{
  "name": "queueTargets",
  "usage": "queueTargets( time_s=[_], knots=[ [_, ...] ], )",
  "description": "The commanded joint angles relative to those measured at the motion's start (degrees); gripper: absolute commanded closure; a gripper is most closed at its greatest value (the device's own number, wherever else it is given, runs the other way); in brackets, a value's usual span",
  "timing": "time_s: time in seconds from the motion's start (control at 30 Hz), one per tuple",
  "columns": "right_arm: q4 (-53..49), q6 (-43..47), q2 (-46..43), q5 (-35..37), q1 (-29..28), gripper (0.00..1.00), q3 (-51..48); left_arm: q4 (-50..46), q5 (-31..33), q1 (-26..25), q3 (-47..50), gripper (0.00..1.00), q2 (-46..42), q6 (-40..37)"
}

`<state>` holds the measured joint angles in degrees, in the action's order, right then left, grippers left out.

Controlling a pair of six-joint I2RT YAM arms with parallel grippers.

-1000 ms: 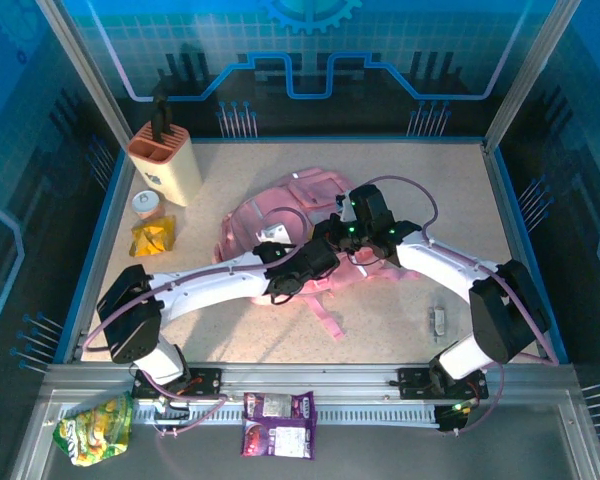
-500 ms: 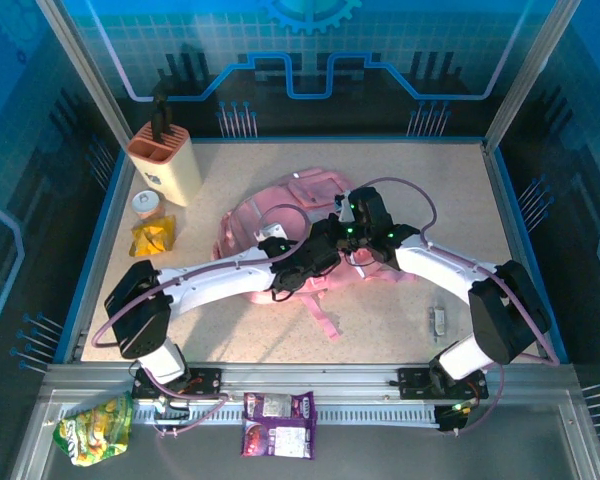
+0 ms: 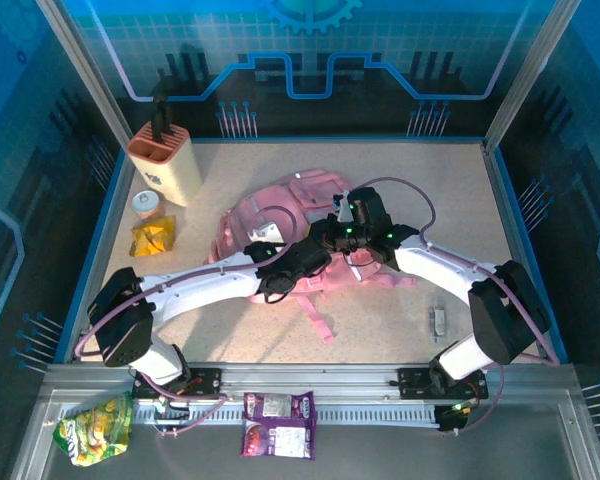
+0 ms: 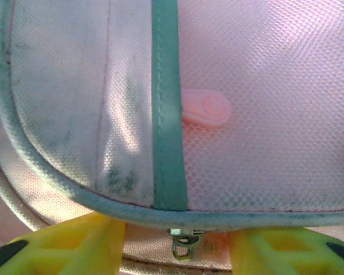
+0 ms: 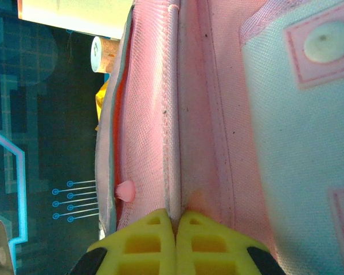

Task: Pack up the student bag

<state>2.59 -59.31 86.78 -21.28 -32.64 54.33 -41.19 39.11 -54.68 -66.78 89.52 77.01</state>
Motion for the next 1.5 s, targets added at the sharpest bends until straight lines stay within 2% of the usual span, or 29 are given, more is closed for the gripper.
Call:
queueTargets(
  time_s=[0.0,0.33,0.47,0.6,1.0,1.13,1.27,1.47],
  knots=[
    [3.52,1.65,-2.15,-1.75,-0.58,1.00,0.72,2.40,2.06,1.53,1.00,0.59,-1.86,-2.63],
    [2.06,3.32,-1.62,-0.34,-0.11,1.00,1.24,4.29,0.58,1.67,1.68,0.91,-3.25,-5.18],
    [2.06,3.41,-1.53,-0.62,0.98,1.00,1.23,6.87,-1.75,1.85,3.43,1.00,-5.47,-9.93],
    [-0.50,5.40,-1.70,-0.04,1.86,1.00,2.24,7.40,-3.89,2.56,5.27,1.00,-8.52,-17.83],
    [-5.42,9.68,0.31,-0.03,4.97,1.00,5.12,9.52,-15.32,9.92,13.31,1.00,-17.34,-42.20],
    [-7.25,11.57,3.25,-2.17,6.39,1.00,8.45,11.80,-19.12,9.90,13.48,1.00,-16.82,-45.59],
    [-12.76,16.20,6.76,-1.64,7.87,1.00,15.03,15.72,-25.38,9.55,11.94,1.00,-14.01,-45.68],
    [-18.44,18.42,12.70,-2.70,11.47,0.70,23.85,17.91,-27.41,6.72,6.19,1.00,-6.51,-42.13]
  ],
)
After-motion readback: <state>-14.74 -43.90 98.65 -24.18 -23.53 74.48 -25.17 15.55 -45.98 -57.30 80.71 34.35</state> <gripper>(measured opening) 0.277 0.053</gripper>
